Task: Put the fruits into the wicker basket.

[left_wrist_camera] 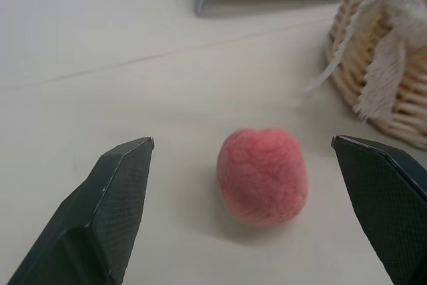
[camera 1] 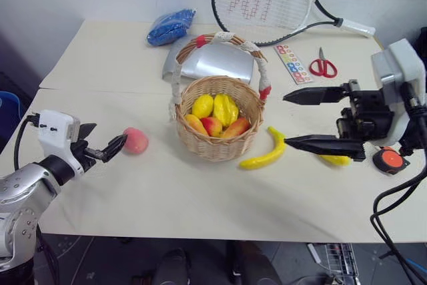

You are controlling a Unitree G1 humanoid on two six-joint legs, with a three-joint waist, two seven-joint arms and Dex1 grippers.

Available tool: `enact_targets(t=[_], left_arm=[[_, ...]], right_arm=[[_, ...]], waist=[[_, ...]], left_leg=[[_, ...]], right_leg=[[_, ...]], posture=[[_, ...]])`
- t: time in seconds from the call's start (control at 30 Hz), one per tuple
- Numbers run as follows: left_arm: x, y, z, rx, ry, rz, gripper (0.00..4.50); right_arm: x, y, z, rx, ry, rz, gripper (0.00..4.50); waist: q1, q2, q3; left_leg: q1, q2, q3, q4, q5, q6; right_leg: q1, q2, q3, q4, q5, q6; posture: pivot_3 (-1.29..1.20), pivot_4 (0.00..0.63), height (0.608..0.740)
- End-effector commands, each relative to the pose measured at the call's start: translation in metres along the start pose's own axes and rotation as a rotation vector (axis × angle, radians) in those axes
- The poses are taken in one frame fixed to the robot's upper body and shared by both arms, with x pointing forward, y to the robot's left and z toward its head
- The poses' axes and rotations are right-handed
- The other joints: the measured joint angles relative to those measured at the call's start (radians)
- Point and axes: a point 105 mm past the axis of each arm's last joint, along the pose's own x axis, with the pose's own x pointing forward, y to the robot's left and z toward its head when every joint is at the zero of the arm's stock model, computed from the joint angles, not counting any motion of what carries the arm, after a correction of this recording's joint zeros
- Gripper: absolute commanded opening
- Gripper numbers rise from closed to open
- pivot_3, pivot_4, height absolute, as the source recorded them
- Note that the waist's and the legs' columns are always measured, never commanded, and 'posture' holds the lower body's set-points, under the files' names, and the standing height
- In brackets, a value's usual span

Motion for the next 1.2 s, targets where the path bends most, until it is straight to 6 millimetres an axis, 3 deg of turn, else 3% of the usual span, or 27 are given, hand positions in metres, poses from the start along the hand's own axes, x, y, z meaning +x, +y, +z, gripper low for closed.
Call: enact_targets(t=[0.03,0.17,0.43,0.53,0.67,0.8,0.87,1.07,1.13,1.2], left_arm=[[0.017,-0.007,0.003,0.018,-0.037,-0.027,4.5],[0.034,-0.012,0.002,0.015,-0.058,-0.054,4.5],[0.051,0.006,-0.02,0.0,0.044,-0.001,4.5],[0.051,0.007,-0.025,0.001,0.064,-0.001,3.95],[0.049,-0.001,-0.023,0.017,0.046,-0.058,2.8],[0.039,-0.016,-0.018,0.008,0.052,-0.175,2.5],[0.03,-0.022,-0.009,0.012,0.038,-0.241,2.5],[-0.002,-0.068,0.065,0.138,-0.107,-0.604,2.5],[-0.007,-0.088,0.093,0.221,-0.144,-0.708,2.5],[-0.007,-0.099,0.106,0.258,-0.158,-0.749,2.5]], right_arm=[[0.004,0.004,0.01,-0.064,-0.024,0.016,4.49],[0.004,0.001,0.004,-0.066,-0.018,0.004,4.49],[0.001,-0.008,0.007,-0.09,-0.017,-0.055,4.49],[0.0,-0.009,0.005,-0.092,-0.005,-0.079,4.5],[-0.004,-0.014,0.005,-0.096,0.002,-0.12,4.5],[-0.005,-0.018,0.002,-0.101,0.018,-0.146,4.5],[-0.007,-0.02,0.001,-0.098,0.024,-0.169,4.5],[-0.017,-0.024,-0.004,-0.08,0.041,-0.235,4.5],[-0.022,-0.023,-0.006,-0.071,0.047,-0.261,4.5],[-0.023,-0.023,-0.008,-0.067,0.051,-0.276,4.5]], waist=[[0.0,0.0,0.0],[-0.001,0.0,0.0],[-0.005,0.0,0.0],[-0.002,0.0,0.0],[-0.002,0.0,0.0],[-0.004,0.0,0.0],[-0.004,0.0,0.0],[0.001,0.0,0.0],[0.004,0.0,0.0],[0.002,0.0,0.0]], left_leg=[[0.0,0.0,0.0,0.0,0.0,0.0],[-0.001,0.0,0.0,0.0,0.0,0.0],[-0.001,0.001,0.001,-0.001,0.0,0.0],[-0.001,0.001,0.0,-0.001,0.0,0.0],[-0.002,0.001,0.0,-0.001,0.0,0.0],[-0.002,0.001,0.0,-0.001,0.0,0.0],[-0.002,0.001,0.0,-0.001,0.0,0.0],[-0.003,0.001,-0.001,-0.001,0.0,-0.001],[-0.003,0.0,-0.002,-0.001,0.0,0.0],[-0.006,-0.001,-0.004,0.0,0.001,0.0]], right_leg=[[0.0,0.0,0.0,0.0,0.0,0.0],[0.0,0.0,0.0,-0.001,0.0,0.0],[-0.002,0.001,0.0,-0.001,0.0,0.0],[-0.002,0.0,0.0,-0.001,0.0,0.0],[-0.002,0.0,-0.001,-0.001,0.0,0.0],[-0.002,0.0,-0.001,-0.001,0.0,0.0],[-0.002,0.0,-0.001,-0.001,0.0,0.0],[-0.002,-0.001,-0.002,-0.001,0.0,0.0],[-0.002,-0.002,-0.003,-0.001,0.0,0.0],[-0.002,-0.003,-0.005,-0.002,0.0,0.0]], posture=[[0.0,0.15,0.74],[0.0,0.15,0.74],[0.0,0.15,0.74],[0.0,0.15,0.74],[0.0,0.15,0.74],[0.0,0.15,0.74],[0.0,0.15,0.74],[0.0,0.15,0.74],[0.0,0.15,0.74],[0.0,0.15,0.74]])
